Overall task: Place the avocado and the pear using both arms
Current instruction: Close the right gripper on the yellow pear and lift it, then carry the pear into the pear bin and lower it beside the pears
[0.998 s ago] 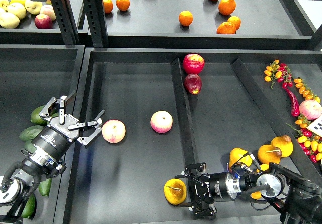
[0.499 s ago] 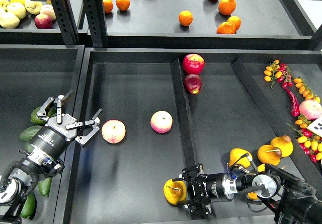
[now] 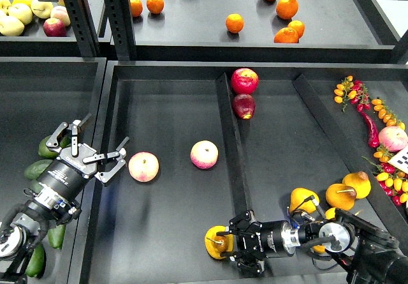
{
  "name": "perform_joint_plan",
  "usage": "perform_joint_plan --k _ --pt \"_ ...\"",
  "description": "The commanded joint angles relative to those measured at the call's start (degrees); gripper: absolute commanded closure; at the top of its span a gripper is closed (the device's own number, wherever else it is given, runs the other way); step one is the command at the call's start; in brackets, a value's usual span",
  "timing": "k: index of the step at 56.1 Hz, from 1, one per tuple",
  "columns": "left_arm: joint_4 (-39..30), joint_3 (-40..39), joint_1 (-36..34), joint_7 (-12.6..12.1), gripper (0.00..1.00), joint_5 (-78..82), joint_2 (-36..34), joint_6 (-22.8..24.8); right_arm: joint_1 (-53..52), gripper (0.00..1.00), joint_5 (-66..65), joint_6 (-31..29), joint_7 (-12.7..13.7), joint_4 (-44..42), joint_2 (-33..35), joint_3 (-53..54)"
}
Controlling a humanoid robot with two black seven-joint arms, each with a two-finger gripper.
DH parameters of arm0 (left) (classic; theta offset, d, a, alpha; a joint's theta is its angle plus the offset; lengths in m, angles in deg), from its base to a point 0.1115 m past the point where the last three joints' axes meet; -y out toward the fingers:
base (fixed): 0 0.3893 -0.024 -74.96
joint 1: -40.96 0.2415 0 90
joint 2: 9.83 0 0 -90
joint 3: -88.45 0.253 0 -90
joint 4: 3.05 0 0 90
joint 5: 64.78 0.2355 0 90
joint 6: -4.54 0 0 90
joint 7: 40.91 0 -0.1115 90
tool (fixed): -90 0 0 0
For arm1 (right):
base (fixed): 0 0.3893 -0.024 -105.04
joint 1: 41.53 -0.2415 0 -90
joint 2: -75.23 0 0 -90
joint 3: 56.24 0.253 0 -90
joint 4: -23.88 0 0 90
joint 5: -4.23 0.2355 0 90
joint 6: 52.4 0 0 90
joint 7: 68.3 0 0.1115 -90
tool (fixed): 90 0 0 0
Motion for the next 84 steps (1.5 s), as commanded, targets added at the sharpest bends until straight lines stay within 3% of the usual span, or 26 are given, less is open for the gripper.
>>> perform_joint_plan --k 1,11,36,48,61,84 --pt "-0.1 0.0 0.1 0.0 0.01 0.0 0.0 0.0 -0.1 0.75 0.1 0.0 0.0 -0.3 0.0 0.3" --pt "-0.1 -0.1 0.1 0.0 0.01 0.0 0.0 0.0 0.1 0.84 0.4 0.0 0.0 -0.3 0.0 2.1" --pt "0.0 -0.1 0.1 0.0 0.01 0.0 0.0 0.0 -0.1 0.84 3.2 0.2 0.0 7.7 1.0 12.8" --pt "0.2 0.0 0.1 0.0 0.01 0.0 0.0 0.0 0.2 0.84 5.4 1.6 0.0 11.8 8.6 20.2" --pt "0.5 0.3 0.3 0.0 0.01 0.0 0.0 0.0 0.5 0.83 9.5 1.1 0.0 12.7 17.3 20.5" --pt "0.7 0.4 0.3 0.0 0.01 0.0 0.0 0.0 10.1 0.82 6.2 0.3 0.0 11.3 19.0 19.7"
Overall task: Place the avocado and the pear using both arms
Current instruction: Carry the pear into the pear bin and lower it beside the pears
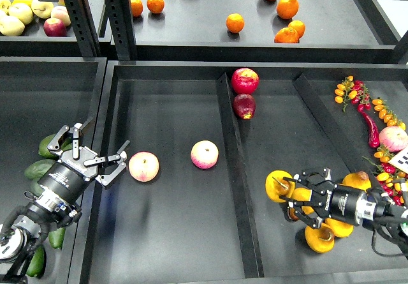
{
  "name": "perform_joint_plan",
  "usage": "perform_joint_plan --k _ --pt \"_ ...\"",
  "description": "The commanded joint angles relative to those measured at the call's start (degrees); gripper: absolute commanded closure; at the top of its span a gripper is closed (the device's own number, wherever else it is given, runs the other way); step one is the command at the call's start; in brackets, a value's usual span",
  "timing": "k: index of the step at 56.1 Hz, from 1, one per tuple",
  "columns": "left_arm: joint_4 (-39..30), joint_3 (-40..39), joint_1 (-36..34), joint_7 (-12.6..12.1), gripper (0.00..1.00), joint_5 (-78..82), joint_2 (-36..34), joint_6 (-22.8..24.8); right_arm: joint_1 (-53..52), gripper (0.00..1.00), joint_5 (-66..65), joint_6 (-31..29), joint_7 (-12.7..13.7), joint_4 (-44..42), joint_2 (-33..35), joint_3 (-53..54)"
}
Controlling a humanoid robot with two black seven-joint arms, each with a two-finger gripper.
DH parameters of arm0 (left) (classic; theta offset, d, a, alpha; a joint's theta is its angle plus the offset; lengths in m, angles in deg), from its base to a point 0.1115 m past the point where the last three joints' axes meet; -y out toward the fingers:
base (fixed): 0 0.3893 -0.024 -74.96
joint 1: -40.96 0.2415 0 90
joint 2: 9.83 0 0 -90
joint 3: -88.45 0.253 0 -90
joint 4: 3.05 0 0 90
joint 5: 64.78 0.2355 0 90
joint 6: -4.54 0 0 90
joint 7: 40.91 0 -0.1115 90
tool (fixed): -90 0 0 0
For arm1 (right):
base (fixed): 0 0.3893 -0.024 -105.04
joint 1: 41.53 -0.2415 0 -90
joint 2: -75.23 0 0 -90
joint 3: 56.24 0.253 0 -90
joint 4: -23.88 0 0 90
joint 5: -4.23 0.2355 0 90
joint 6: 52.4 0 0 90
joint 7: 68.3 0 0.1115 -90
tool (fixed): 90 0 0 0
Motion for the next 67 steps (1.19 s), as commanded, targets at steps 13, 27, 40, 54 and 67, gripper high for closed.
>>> perform_joint_plan --k 13,27,40,54,67 --pt "0.0 0.0 0.1 0.0 0.01 0.0 0.0 0.0 2.8 0.80 -3.4 -0.6 0.0 -2.8 -1.7 0.0" --pt "0.3 0.0 0.0 0.0 0.01 -0.1 0.0 0.0 4.3 0.77 -5.6 -0.7 0.0 -5.0 -3.9 0.2" --pt "0.4 -0.1 0.1 0.0 0.01 -0.1 0.0 0.0 4.7 0.70 -9.5 -0.7 0.0 -7.0 -5.0 0.5" --pt "0.4 -0.1 0.1 0.0 0.01 -0.1 0.0 0.0 4.6 0.51 -11.8 -0.7 0.0 -7.0 -5.0 0.5" --pt "0.4 0.0 0.1 0.0 0.01 -0.1 0.0 0.0 4.2 0.31 -13.0 -0.7 0.0 -6.7 -4.9 0.8"
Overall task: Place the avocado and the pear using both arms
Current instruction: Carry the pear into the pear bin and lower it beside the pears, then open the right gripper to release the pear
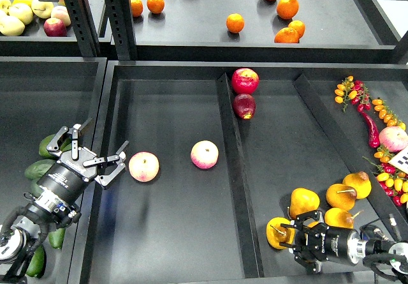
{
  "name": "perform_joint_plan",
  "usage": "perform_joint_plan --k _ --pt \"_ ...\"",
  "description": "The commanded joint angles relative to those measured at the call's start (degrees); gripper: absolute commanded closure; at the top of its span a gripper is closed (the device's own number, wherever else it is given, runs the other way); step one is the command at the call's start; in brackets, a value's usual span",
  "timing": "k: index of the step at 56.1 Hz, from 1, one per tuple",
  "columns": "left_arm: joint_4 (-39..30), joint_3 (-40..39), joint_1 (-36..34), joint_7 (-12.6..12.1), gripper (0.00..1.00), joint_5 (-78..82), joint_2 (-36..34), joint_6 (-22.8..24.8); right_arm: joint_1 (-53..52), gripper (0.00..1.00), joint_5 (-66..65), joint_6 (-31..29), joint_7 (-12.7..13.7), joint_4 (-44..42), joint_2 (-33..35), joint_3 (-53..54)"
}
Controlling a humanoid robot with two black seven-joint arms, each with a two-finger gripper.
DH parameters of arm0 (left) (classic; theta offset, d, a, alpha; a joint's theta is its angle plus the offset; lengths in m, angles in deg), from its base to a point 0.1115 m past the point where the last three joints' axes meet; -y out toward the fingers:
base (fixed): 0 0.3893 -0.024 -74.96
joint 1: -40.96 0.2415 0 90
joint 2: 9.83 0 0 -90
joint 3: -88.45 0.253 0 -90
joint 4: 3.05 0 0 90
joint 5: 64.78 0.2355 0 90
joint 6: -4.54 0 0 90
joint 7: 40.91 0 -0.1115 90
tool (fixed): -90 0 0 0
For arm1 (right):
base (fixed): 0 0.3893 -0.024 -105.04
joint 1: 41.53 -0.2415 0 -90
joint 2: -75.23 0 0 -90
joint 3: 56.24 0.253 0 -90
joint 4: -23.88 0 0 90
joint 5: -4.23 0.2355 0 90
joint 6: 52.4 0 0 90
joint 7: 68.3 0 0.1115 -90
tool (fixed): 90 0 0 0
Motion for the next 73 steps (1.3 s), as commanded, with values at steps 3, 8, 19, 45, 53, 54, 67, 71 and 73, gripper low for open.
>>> perform_joint_plan --k 3,8,19,45,53,54,67,71,73 --pt "0.0 0.2 0.0 0.0 0.01 0.0 0.0 0.0 -0.4 0.20 -0.4 0.0 0.0 0.8 0.6 0.1" --pt "0.0 0.2 0.0 0.0 0.01 0.0 0.0 0.0 -0.5 0.09 -0.5 0.0 0.0 1.1 1.1 0.1" --pt "0.0 0.3 0.0 0.0 0.01 0.0 0.0 0.0 -2.1 0.01 -0.3 0.0 0.0 4.1 3.1 0.2" --pt "-0.1 0.3 0.1 0.0 0.01 0.1 0.0 0.0 -7.1 0.02 8.2 1.6 0.0 14.4 10.1 7.6" --pt "-0.1 0.5 0.0 0.0 0.01 0.1 0.0 0.0 -8.8 0.01 10.2 3.0 0.0 11.2 1.1 18.4" --pt "0.0 0.5 0.0 0.0 0.01 0.1 0.0 0.0 -8.8 0.01 10.3 3.0 0.0 10.9 -0.3 20.0" --pt "0.1 0.9 -0.1 0.0 0.01 0.1 0.0 0.0 -8.4 0.01 10.2 2.9 0.0 6.0 -16.4 33.6" --pt "0.3 1.1 -0.4 0.0 0.01 0.1 0.0 0.0 -8.4 0.01 10.2 3.0 0.0 4.9 -19.6 34.9" --pt "0.4 1.1 -0.5 0.0 0.01 0.1 0.0 0.0 -8.3 0.01 10.3 2.9 0.0 4.7 -21.0 35.1"
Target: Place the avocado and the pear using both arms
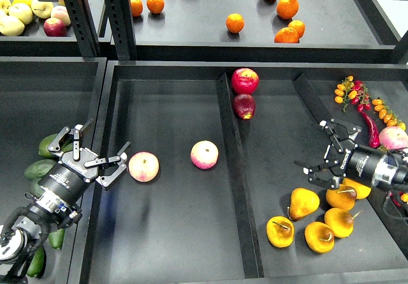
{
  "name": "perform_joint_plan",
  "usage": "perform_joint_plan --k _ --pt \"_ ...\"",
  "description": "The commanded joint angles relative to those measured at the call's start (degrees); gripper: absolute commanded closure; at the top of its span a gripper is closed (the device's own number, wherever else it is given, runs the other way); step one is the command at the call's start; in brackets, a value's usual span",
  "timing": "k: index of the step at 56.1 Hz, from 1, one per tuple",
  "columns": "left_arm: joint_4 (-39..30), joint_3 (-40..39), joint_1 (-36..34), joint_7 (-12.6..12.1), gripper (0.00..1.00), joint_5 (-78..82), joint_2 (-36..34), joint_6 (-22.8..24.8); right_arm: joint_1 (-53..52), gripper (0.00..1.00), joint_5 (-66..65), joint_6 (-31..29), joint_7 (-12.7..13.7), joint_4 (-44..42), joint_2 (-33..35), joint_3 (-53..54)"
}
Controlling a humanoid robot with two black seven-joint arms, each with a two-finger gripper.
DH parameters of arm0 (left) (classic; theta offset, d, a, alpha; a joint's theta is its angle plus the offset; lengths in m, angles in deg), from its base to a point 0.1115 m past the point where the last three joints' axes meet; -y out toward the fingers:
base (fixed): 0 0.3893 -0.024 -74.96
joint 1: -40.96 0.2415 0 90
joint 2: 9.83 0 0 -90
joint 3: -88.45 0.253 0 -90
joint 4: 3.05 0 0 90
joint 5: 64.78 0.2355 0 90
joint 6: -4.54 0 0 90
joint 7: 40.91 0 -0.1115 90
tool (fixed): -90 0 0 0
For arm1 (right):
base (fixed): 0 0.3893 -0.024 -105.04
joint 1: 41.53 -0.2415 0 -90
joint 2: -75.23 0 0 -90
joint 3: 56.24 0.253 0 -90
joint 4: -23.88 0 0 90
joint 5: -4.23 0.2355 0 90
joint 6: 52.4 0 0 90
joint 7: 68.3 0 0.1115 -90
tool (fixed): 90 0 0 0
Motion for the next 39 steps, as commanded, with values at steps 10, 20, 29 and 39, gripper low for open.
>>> perform_joint_plan --k 10,20,29,39 --pt "1.1 1.1 -0.8 1.2 0.01 0.0 0.0 0.0 2.1 0.01 0.2 -0.1 0.0 -0.9 -10.2 4.2" --pt "1.8 2.8 -0.8 1.7 0.01 0.0 0.0 0.0 6.5 0.00 0.3 0.0 -3.7 1.2 -10.2 7.6" --pt "1.6 2.9 -0.9 4.0 0.01 -0.4 0.0 0.0 13.2 0.00 2.7 0.4 -5.4 6.9 -10.2 8.5" --pt "1.6 2.8 -0.6 4.4 0.01 -0.6 0.0 0.0 20.9 0.00 13.2 2.0 -5.5 12.4 -10.2 6.3"
